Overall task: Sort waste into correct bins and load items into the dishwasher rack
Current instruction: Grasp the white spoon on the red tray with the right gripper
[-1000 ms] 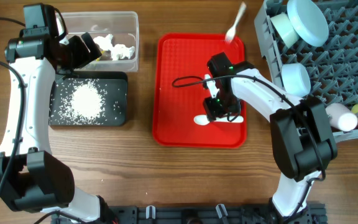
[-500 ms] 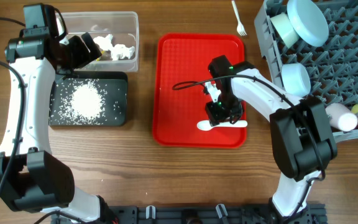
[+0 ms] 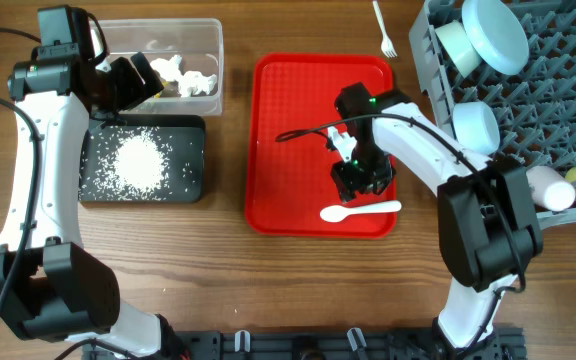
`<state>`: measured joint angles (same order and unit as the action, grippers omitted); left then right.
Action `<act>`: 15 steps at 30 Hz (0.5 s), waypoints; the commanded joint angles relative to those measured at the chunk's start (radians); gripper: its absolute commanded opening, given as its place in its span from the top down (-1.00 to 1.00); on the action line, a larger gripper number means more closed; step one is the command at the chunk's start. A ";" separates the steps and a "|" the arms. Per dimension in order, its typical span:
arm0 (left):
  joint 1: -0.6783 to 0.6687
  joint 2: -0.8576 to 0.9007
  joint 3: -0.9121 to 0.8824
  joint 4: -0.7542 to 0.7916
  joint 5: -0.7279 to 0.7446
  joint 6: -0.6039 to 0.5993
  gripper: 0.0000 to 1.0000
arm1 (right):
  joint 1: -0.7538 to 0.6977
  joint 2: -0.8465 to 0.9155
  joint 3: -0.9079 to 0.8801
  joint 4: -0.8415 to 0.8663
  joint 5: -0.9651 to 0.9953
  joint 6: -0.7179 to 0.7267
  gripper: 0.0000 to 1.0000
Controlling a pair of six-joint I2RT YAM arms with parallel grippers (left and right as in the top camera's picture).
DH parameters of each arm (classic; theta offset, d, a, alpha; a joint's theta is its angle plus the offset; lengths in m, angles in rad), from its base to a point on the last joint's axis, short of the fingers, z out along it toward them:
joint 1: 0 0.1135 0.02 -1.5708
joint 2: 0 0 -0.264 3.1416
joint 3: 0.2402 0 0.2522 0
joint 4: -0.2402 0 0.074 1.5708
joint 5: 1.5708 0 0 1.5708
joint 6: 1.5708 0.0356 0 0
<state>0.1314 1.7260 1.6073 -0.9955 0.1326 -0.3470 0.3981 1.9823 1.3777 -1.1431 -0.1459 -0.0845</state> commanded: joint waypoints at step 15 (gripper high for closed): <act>0.003 -0.002 0.005 0.000 0.005 -0.009 -1.00 | 0.008 -0.042 -0.023 -0.059 0.179 0.765 -0.28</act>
<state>0.1314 1.7260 1.6073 -0.9955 0.1326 -0.3470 0.3985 1.9652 1.3769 -1.2285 -0.0059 0.4393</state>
